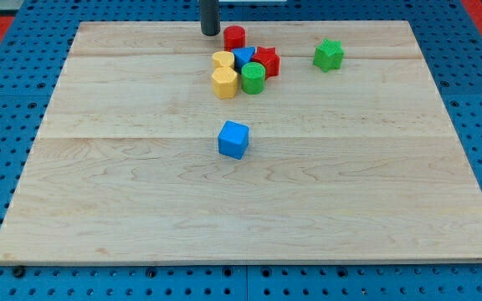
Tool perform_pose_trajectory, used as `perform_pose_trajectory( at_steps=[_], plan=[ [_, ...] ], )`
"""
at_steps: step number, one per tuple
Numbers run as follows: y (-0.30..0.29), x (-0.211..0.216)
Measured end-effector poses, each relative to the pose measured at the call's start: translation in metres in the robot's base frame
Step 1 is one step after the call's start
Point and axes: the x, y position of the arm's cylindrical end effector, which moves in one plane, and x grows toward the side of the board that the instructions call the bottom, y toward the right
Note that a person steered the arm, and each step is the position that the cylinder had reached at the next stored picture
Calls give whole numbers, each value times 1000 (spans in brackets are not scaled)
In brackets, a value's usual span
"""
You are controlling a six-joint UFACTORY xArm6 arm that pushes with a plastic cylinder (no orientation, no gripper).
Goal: Push the red circle into the yellow heart
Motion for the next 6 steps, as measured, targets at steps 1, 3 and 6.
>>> perform_pose_trajectory(
  at_steps=[1, 3, 6],
  plan=[
    [36, -7],
    [32, 40],
    [33, 29]
  ],
)
